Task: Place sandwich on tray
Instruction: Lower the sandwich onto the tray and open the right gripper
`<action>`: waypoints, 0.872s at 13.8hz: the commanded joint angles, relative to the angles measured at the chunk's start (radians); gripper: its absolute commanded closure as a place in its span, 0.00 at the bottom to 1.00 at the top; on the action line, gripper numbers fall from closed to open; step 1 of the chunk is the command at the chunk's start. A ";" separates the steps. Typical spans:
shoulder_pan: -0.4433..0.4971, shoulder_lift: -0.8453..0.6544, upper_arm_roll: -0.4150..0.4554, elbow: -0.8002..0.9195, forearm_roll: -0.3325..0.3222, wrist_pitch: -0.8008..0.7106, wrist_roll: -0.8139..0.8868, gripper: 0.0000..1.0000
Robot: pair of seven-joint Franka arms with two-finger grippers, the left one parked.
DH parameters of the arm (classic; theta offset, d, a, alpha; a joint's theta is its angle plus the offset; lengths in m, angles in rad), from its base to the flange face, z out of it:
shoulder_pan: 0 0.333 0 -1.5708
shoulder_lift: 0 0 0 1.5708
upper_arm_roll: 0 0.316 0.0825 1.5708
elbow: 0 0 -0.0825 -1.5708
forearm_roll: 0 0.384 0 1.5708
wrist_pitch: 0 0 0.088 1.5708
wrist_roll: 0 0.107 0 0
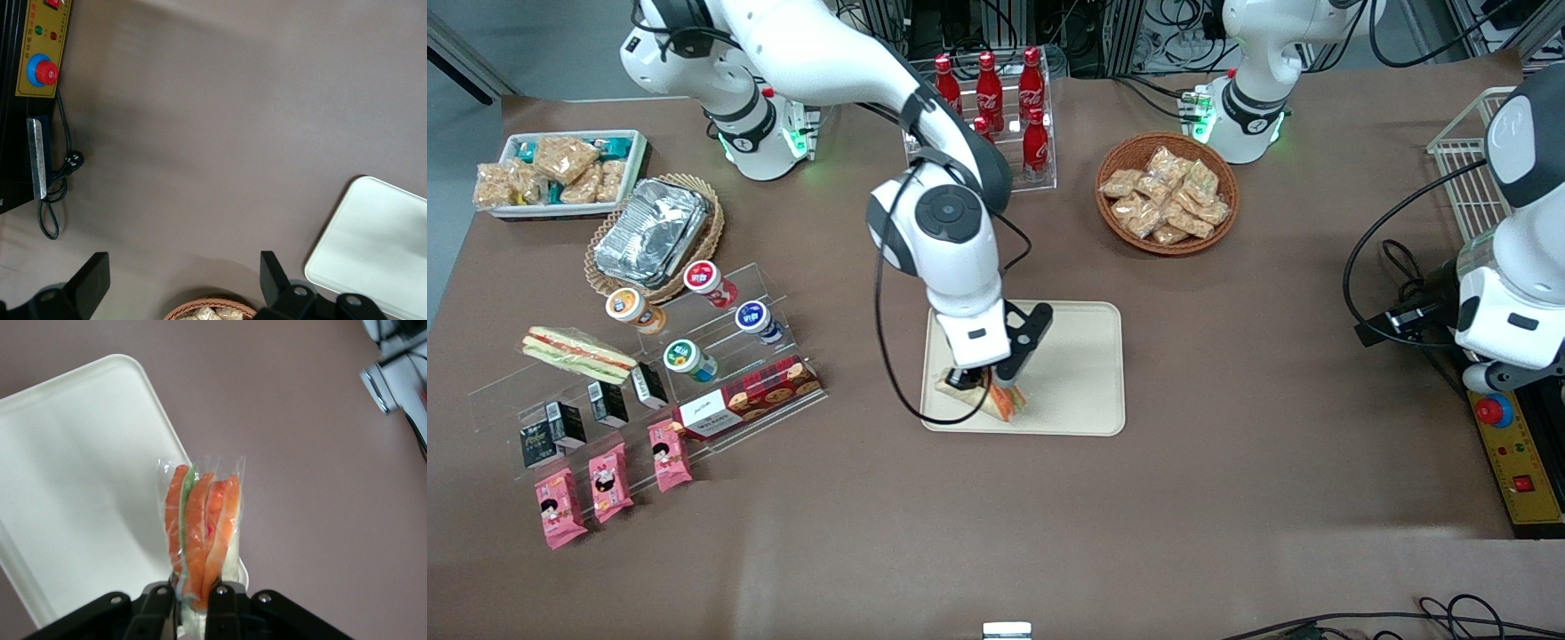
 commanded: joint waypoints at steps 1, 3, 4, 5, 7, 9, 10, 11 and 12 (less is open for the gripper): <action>0.020 0.009 -0.012 -0.037 -0.002 0.074 -0.085 0.99; 0.036 0.036 -0.006 -0.060 -0.004 0.082 -0.169 0.98; 0.034 0.044 -0.006 -0.080 -0.002 0.107 -0.207 0.98; 0.033 0.055 -0.004 -0.093 -0.001 0.144 -0.215 0.99; 0.033 0.094 -0.004 -0.094 -0.001 0.193 -0.215 0.99; 0.031 0.128 -0.004 -0.094 0.001 0.245 -0.215 0.99; 0.031 0.137 -0.004 -0.094 0.004 0.262 -0.215 0.99; 0.031 0.142 -0.004 -0.094 0.004 0.266 -0.214 0.99; 0.028 0.144 -0.003 -0.094 0.004 0.266 -0.215 0.98</action>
